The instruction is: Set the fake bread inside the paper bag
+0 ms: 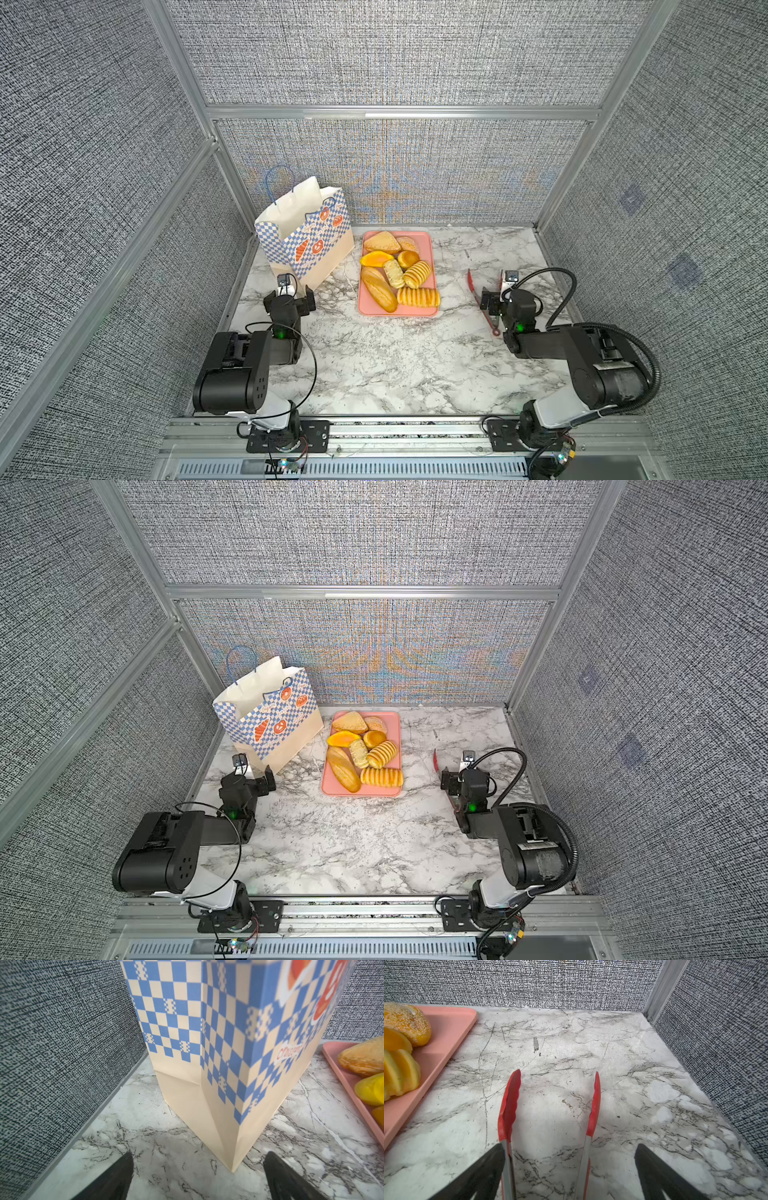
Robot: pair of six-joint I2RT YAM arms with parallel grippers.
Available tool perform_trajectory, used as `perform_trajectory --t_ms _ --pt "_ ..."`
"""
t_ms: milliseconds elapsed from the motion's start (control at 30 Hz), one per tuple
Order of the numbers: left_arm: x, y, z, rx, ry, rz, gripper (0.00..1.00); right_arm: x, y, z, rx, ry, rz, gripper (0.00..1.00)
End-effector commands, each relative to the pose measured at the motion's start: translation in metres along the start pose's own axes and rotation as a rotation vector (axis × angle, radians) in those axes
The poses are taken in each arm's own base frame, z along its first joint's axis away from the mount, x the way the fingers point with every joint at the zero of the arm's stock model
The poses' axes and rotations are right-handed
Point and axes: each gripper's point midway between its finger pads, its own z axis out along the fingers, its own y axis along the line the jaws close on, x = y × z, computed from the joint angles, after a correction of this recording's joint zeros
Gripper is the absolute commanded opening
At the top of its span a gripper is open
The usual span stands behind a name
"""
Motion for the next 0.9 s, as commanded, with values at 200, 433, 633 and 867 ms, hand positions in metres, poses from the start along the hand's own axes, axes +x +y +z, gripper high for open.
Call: perform_trajectory --t_ms 200,433,633,867 --pt "-0.0082 -0.0008 0.0004 0.006 -0.030 0.001 0.98 -0.0042 0.0029 -0.0018 -0.023 -0.022 -0.004 0.99" --pt "-0.0077 -0.0009 0.0000 0.006 -0.030 0.001 0.98 -0.0049 0.0032 -0.0024 -0.024 -0.027 -0.004 0.99" --pt "-0.0073 -0.0008 0.0000 0.006 -0.029 0.001 0.98 -0.0059 0.0033 -0.0020 -0.024 -0.029 -0.004 0.99" --pt "-0.0080 -0.0007 0.0001 0.005 -0.031 0.001 0.98 -0.0055 0.0033 -0.0023 -0.024 -0.028 -0.003 0.99"
